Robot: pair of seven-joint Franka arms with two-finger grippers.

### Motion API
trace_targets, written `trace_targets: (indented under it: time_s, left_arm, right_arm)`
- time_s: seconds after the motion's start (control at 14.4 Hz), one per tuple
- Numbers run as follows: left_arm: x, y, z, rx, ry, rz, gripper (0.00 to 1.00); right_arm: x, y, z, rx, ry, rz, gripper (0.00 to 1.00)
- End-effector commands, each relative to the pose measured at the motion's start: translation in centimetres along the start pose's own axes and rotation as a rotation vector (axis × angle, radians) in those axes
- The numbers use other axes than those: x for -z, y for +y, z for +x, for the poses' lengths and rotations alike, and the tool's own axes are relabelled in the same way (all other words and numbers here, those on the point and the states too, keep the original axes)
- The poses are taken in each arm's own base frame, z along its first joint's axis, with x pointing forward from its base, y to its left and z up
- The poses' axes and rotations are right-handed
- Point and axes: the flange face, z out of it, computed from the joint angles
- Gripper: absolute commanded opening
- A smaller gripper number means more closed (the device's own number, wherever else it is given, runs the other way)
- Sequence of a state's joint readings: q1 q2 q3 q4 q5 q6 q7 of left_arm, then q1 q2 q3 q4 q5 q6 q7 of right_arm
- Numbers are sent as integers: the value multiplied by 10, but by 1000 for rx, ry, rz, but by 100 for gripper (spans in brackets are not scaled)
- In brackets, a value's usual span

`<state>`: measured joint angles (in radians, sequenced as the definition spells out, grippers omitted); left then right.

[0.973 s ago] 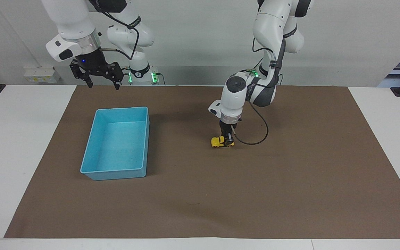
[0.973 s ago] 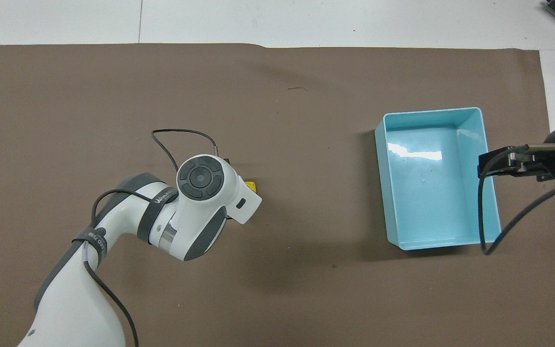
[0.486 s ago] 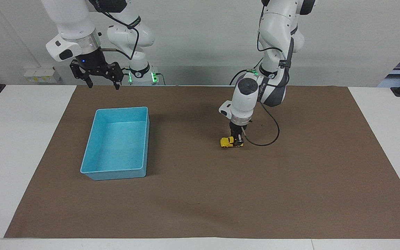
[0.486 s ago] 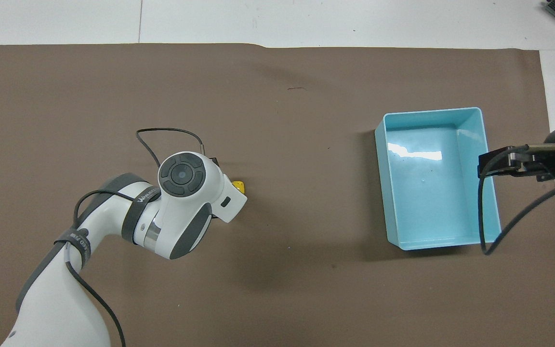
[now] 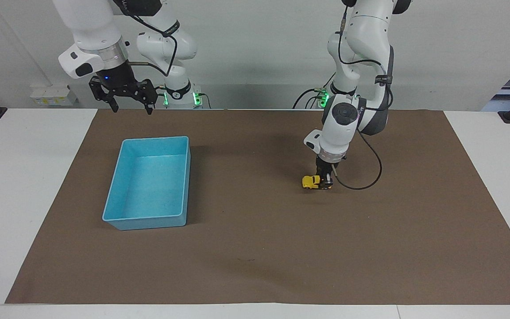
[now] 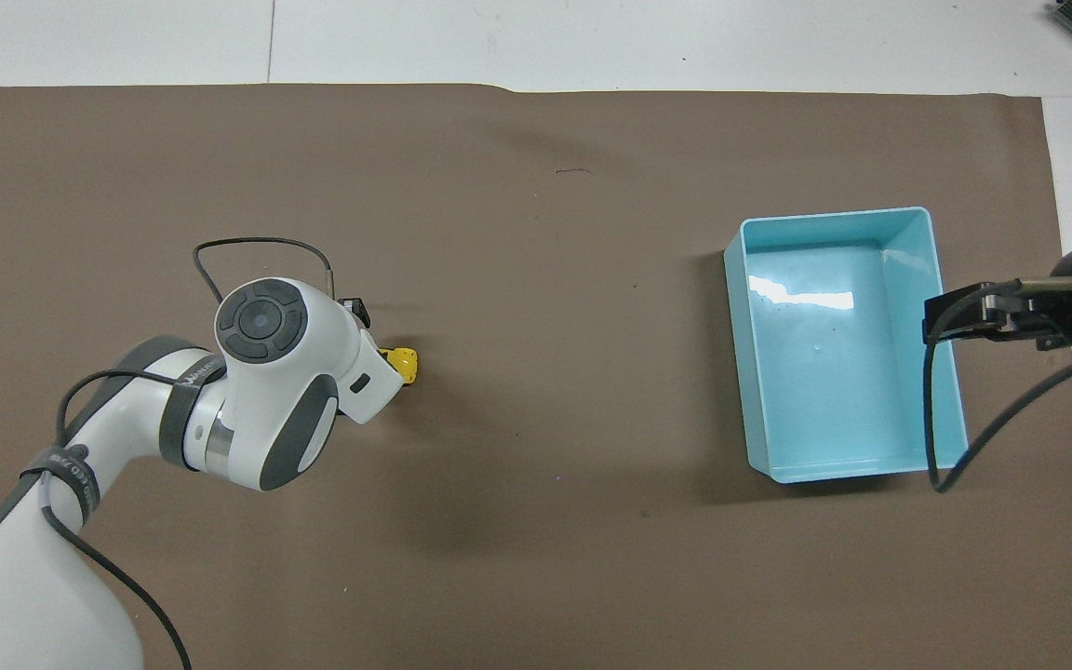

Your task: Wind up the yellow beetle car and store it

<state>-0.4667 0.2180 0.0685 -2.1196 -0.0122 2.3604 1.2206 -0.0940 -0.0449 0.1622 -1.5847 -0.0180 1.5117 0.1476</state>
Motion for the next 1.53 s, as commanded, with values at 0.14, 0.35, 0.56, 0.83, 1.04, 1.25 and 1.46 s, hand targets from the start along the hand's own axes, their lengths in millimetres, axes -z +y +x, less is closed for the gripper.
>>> trace_targets:
  time_s: [0.14, 0.35, 0.56, 0.83, 1.04, 1.25, 1.46]
  left_arm:
    - [-18, 1, -48, -26, -27, -26, 0]
    - [1, -11, -50, -23, -24, -19, 100]
    - [49, -26, -49, -11, -27, -36, 100]
    - [92, -36, -74, 214, -38, -61, 100]
    - [116, -43, -96, 471, -30, -20, 100]
    - [158, -56, -140, 683, -7, 38, 100]
    - [186, -63, -167, 969, 0, 48, 100]
  right_arm:
    - [-1, 1, -2, 8, 4, 17, 100]
    - [0, 1, -2, 8, 6, 17, 100]
    - [-1, 1, -2, 8, 4, 17, 100]
    - [-1, 1, -2, 8, 4, 17, 100]
    - [0, 1, -2, 8, 6, 17, 100]
    - [-1, 2, -2, 8, 4, 17, 100]
    - [0, 2, -1, 8, 15, 18, 100]
